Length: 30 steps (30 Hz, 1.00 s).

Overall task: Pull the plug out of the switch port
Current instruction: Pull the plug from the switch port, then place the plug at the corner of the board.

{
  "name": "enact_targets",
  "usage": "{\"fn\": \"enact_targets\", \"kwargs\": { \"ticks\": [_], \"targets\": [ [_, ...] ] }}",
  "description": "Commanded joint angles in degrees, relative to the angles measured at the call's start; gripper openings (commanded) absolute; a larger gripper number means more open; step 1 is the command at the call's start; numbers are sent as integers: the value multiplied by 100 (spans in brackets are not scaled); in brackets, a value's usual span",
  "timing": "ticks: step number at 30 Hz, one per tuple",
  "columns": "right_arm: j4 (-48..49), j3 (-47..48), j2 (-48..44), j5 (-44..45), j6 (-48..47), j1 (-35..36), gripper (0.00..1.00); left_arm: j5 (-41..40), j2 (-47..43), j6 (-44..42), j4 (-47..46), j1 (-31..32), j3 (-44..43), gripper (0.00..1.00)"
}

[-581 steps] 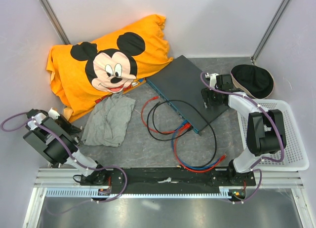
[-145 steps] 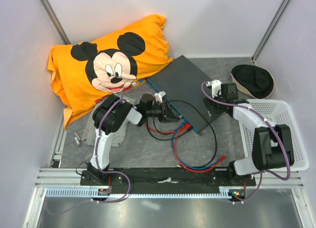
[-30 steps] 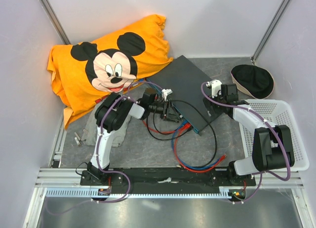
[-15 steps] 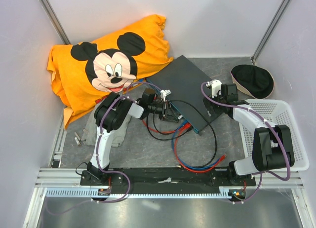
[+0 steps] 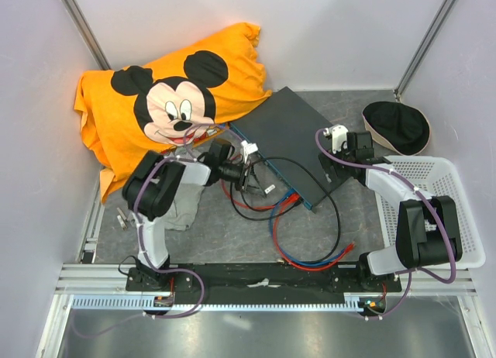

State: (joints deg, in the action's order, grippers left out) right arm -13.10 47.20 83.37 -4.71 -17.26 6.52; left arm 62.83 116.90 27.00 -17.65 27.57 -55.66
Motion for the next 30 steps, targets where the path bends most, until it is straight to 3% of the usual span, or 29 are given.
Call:
{"fn": "enact_targets", "kwargs": {
  "ticks": [1, 5, 9, 11, 12, 14, 15, 16, 18, 24, 30],
  "targets": [
    [-781, -229, 469, 436, -190, -2, 89, -646, -1466, -1758, 1463, -164, 99, 16],
    [-808, -132, 478, 418, -15, -2, 90, -1859, -2881, -2542, 2773, -646, 440, 14],
    [-834, -71, 540, 304, 90, -11, 90, -2669, -4208, -2883, 3738, -2049, 732, 8],
    [-826, -44, 583, 304, 108, -11, 90, -3126, -4482, -3077, 4224, -2526, 706, 3],
    [-834, -36, 601, 295, 100, -11, 90, -3310, -4579, -3226, 4687, -3059, 688, 2],
    [-825, -9, 636, 322, 91, -11, 90, -3602, -4930, -3333, 4884, -3624, 732, 1],
    [-825, 0, 645, 313, 91, -2, 90, -3680, -5105, -3368, 4885, -4263, 732, 1],
    [-834, 26, 671, 330, 100, -11, 90, -4395, -5325, -3307, 4902, -4513, 723, 2],
    [-852, 61, 733, 322, 117, -11, 90, -4875, -5397, -3602, 4990, -5126, 592, 2],
    [-887, 281, 1031, 216, 135, -11, 90, -5421, -5406, -5062, 5518, -6209, 942, 1],
    [-948, 588, 1269, 251, 117, 7, 90, -6045, -5406, -5021, 5176, -6317, 1610, 2]
  ]
}}
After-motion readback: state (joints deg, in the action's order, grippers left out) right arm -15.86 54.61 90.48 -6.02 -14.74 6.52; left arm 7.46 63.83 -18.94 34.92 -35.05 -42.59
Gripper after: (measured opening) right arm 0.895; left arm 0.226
